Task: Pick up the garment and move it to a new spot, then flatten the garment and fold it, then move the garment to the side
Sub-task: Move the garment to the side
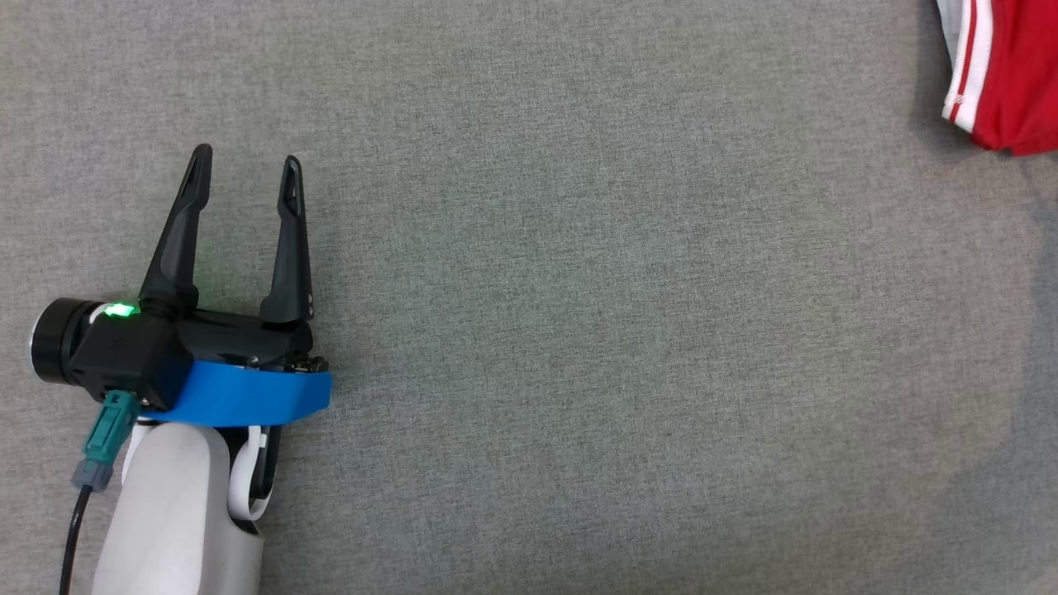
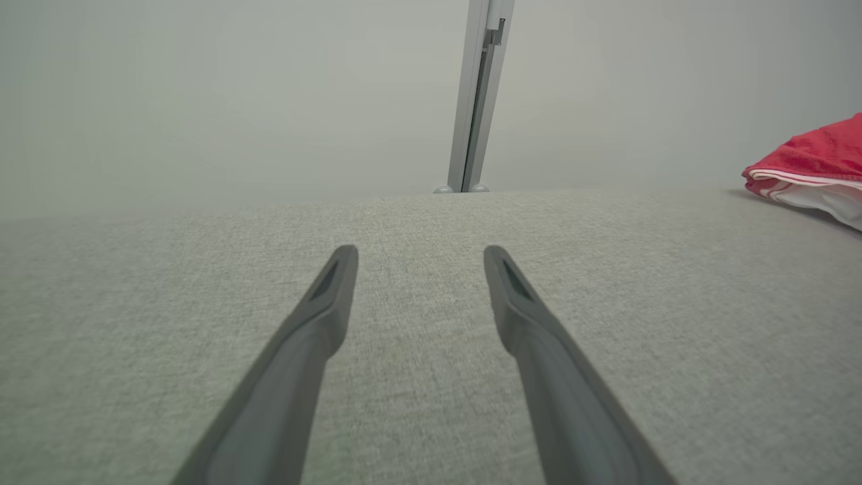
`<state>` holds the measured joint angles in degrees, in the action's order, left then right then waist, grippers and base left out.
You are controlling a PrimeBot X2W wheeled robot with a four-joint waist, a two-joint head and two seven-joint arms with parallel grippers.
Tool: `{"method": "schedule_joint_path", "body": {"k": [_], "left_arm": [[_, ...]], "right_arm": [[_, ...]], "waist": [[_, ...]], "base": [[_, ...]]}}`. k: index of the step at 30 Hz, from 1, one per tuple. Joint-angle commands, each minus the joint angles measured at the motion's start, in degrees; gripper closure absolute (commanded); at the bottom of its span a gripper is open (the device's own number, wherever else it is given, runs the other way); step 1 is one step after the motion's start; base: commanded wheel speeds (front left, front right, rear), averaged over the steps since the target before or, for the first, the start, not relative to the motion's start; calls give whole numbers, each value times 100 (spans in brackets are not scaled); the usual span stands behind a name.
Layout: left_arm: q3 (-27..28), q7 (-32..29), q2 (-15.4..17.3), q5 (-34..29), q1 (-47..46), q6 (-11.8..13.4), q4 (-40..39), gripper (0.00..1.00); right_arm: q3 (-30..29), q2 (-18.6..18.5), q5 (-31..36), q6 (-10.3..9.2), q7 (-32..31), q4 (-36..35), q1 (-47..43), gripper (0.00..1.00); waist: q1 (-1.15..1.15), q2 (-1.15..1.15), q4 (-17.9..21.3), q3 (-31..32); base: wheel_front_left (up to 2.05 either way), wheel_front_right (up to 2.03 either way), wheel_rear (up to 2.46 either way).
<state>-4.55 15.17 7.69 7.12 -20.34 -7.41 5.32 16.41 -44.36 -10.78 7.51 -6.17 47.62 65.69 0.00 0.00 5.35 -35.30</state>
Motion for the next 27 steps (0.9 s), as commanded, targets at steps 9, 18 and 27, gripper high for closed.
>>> {"method": "schedule_joint_path", "body": {"k": [9,18,27], "left_arm": [[97,-5,-25,28,36,-11,117,0],[228,-4,-128,60,273,-5,228,0],[457,-4,-234,75,833,69,345,0]], "right_arm": [[-39,217,253,-3,68,210,227,0],[-70,594,327,-3,892,186,-54,0],[25,1469,222,-2,1876,-101,-842,0]], "waist": [[0,0,13,170],[0,0,-19,759],[0,0,-103,1657]], "base": [[0,0,0],[0,0,0],[0,0,0]]}}
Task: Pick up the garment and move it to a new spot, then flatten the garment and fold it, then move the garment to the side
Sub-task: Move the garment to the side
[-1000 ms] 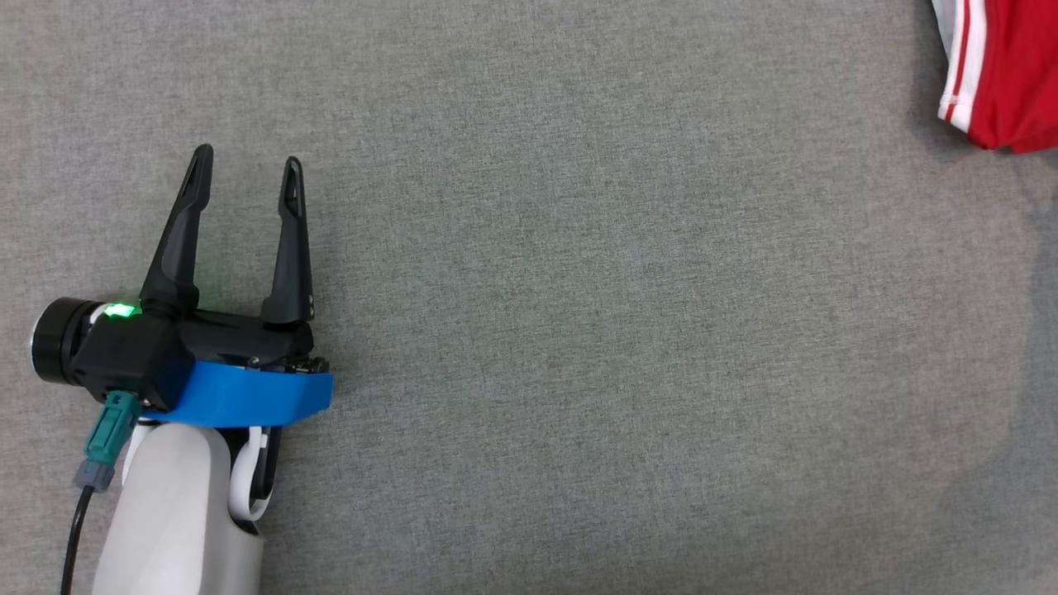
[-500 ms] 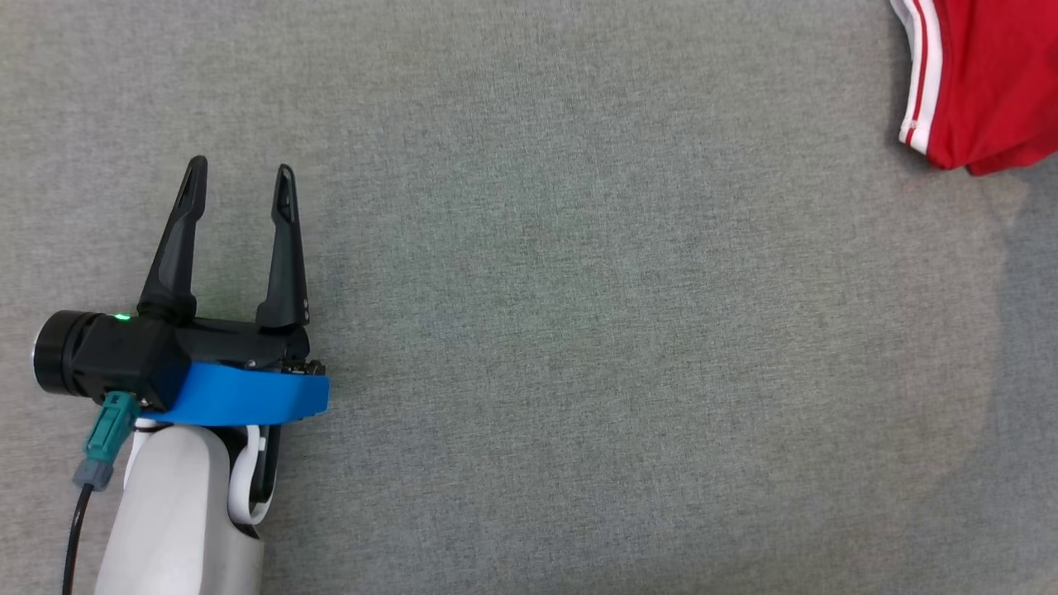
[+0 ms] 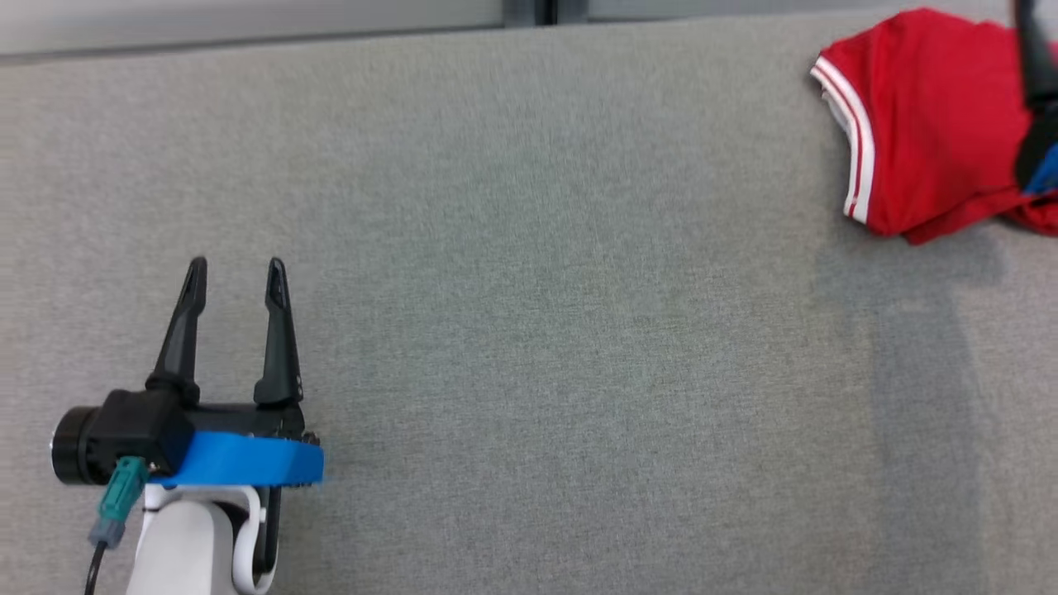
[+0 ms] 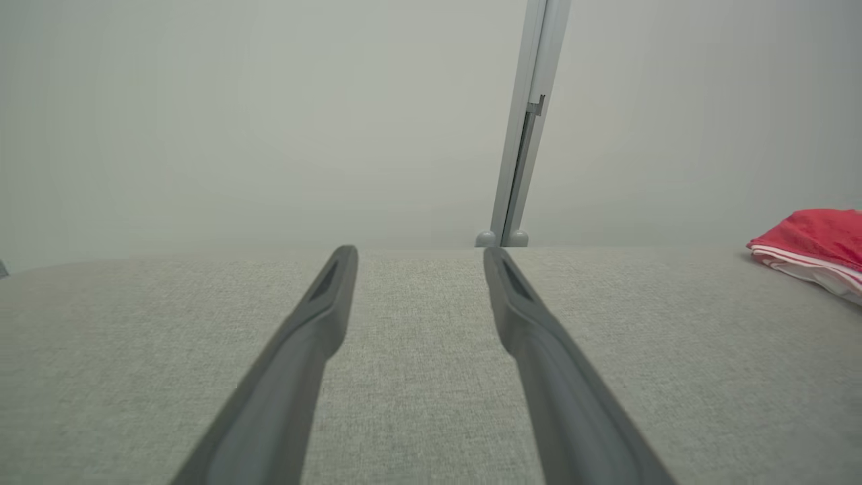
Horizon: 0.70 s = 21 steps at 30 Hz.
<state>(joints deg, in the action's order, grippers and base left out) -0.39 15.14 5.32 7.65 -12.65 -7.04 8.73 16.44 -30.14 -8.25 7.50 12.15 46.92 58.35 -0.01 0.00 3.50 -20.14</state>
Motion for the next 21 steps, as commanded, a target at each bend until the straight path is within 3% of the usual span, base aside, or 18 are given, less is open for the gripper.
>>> {"method": "schedule_joint_path", "body": {"k": [1,10,21], "left_arm": [[67,-2,-7,26,133,45,21,0],[230,-2,-85,27,707,87,158,0],[278,-2,-113,5,1143,60,328,0]], "right_arm": [[66,146,-42,-1,103,-82,-235,0],[228,821,-304,-1,300,-701,-1485,0],[-276,1314,-395,-1,305,-1724,-3168,0]], "waist": [[1,0,64,232],[1,0,-121,984],[1,0,-284,1532]], "base": [[0,0,0],[0,0,0],[0,0,0]]}}
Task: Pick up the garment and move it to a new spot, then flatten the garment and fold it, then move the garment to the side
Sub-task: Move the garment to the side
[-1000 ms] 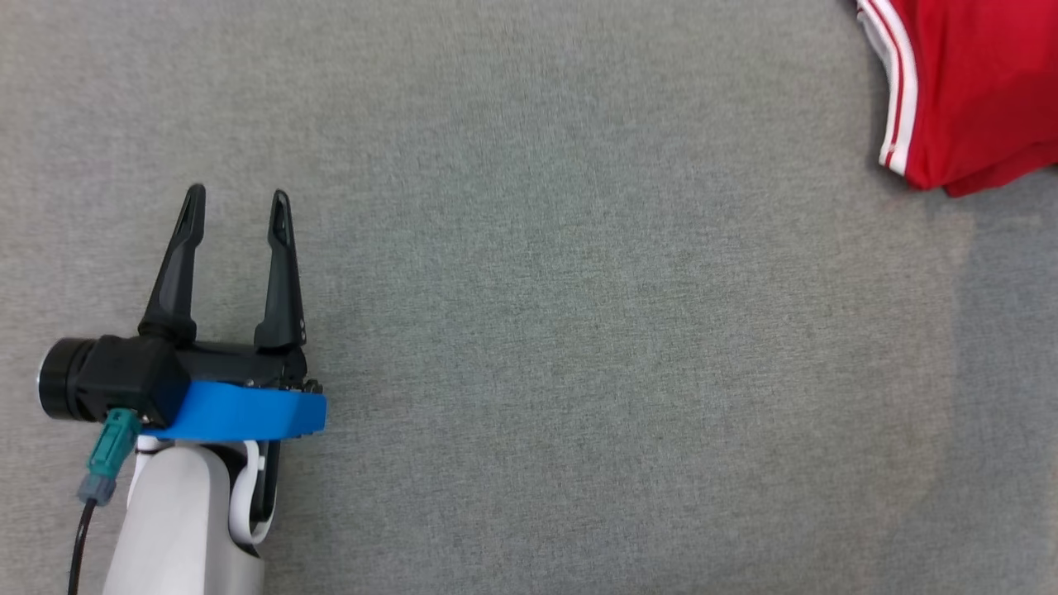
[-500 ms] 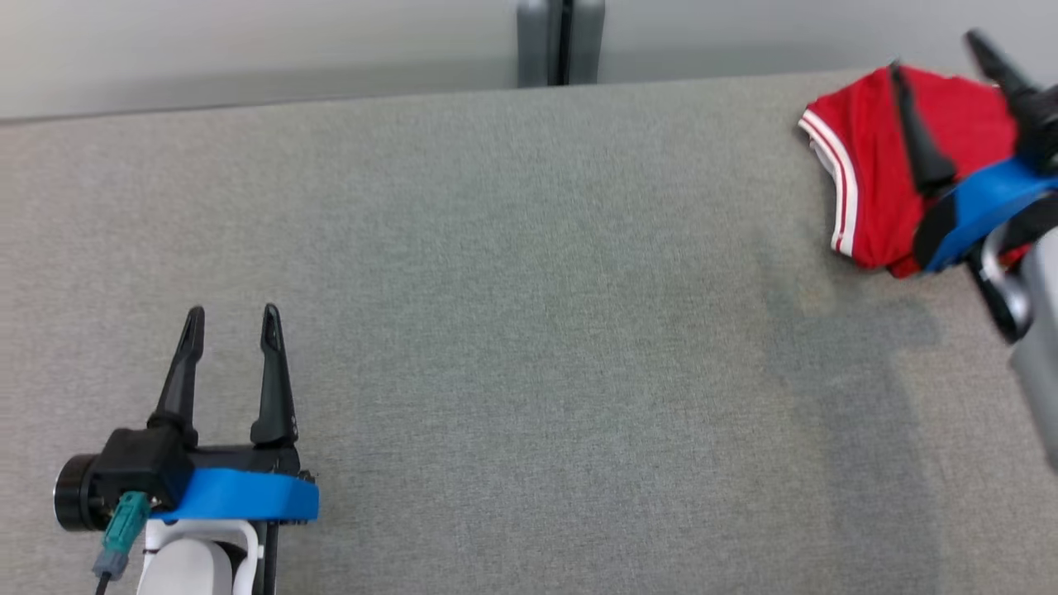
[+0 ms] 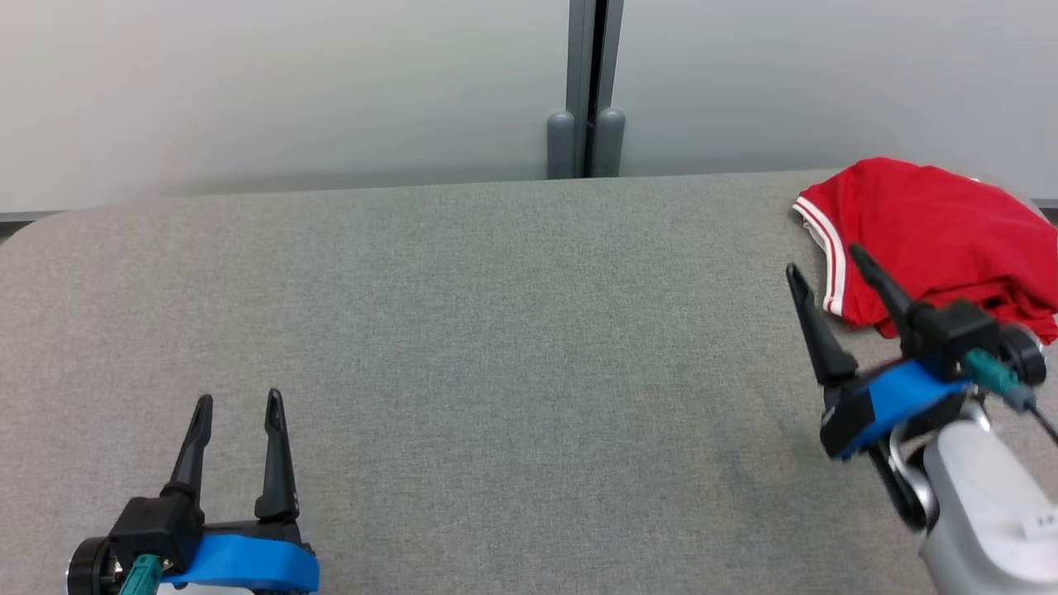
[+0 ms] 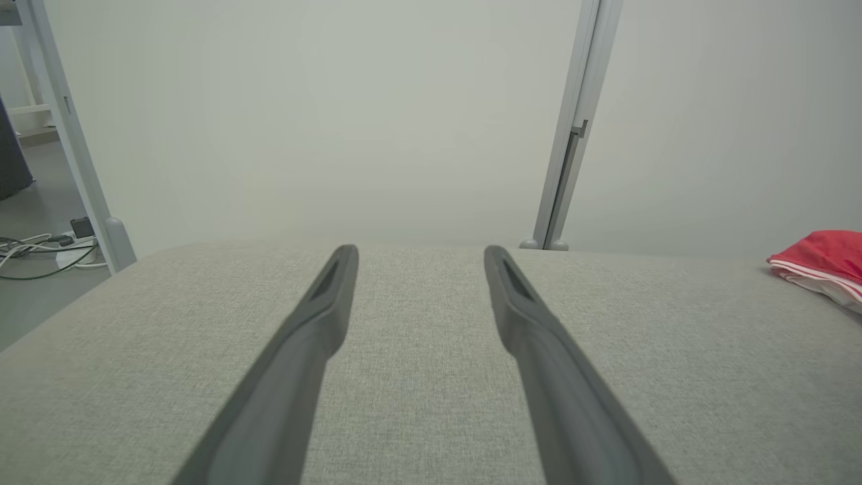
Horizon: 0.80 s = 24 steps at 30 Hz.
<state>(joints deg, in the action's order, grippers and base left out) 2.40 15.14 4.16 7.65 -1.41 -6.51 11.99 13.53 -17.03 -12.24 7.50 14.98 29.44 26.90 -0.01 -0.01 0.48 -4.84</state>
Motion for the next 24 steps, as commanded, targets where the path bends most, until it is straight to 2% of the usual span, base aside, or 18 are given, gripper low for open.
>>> {"method": "schedule_joint_path", "body": {"k": [1,13,24], "left_arm": [[-4,-2,0,2,49,6,20,0],[-81,-2,-44,-7,333,-21,176,0],[-181,-2,-39,-31,419,-52,181,0]], "right_arm": [[-69,46,21,-1,22,-79,-203,0],[-1045,645,193,0,19,-1196,-2052,0],[-1477,1088,456,0,-135,-2001,-2790,0]], "waist": [[1,1,9,43],[1,1,-117,461],[1,1,-115,566]], "base": [[0,0,0],[0,0,0],[0,0,0]]}}
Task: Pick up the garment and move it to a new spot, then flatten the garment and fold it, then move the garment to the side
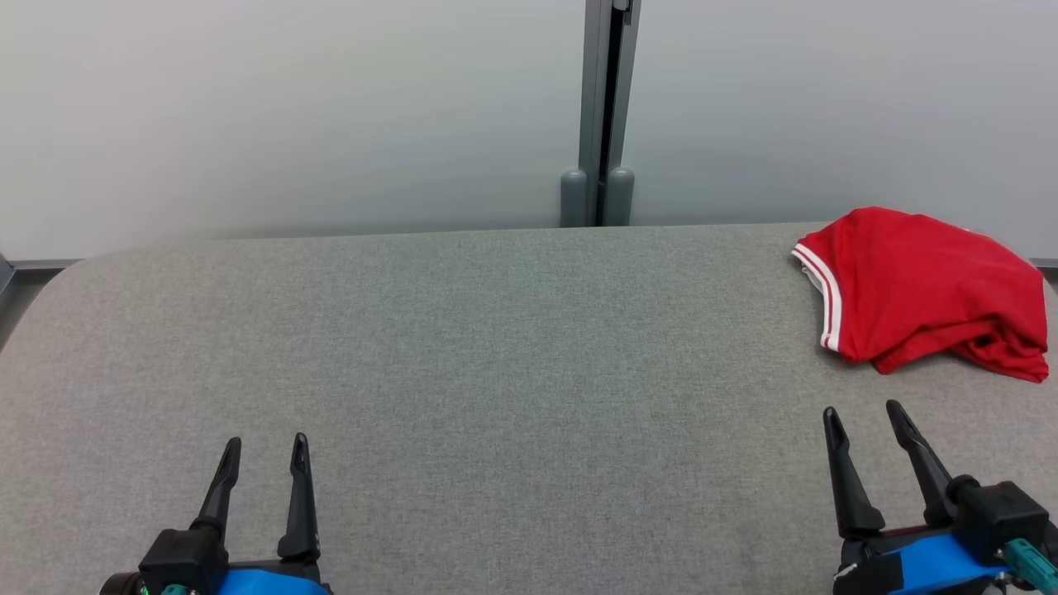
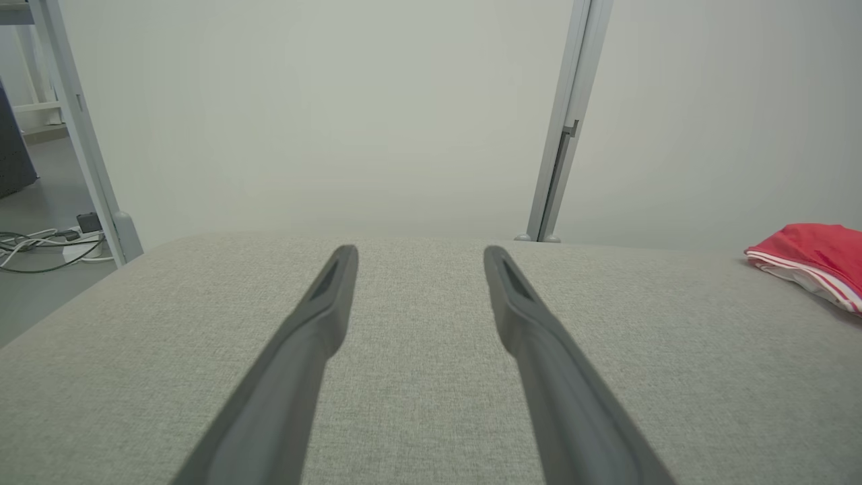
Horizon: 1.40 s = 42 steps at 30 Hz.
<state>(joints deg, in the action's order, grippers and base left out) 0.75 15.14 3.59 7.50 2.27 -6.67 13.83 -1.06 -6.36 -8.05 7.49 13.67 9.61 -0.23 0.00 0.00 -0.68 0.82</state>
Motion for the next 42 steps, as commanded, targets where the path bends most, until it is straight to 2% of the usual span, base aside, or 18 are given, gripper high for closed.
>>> {"method": "schedule_joint_path", "body": {"k": [1,23,24,30,42], "left_arm": [[-26,-2,21,-14,48,-39,3,0],[-50,-2,68,59,-20,-58,-22,0],[-39,-2,69,65,-22,-59,-17,100],[-81,-51,-36,82,112,-42,289,100],[39,-404,-41,1436,-64,-49,252,100]], "right_arm": [[-30,42,49,1,-13,-65,-106,0],[-124,248,96,1,-63,-202,-261,0],[-123,251,99,1,-63,-201,-265,100],[-107,250,62,0,-65,93,-243,100],[-187,266,-1309,0,-387,146,-88,100]], "waist": [[0,0,2,7],[0,0,1,-19],[0,0,3,-20],[0,0,3,-21],[0,0,9,-28]], "base": [[0,0,0],[0,0,0],[0,0,0],[0,0,0],[0,0,0]]}}
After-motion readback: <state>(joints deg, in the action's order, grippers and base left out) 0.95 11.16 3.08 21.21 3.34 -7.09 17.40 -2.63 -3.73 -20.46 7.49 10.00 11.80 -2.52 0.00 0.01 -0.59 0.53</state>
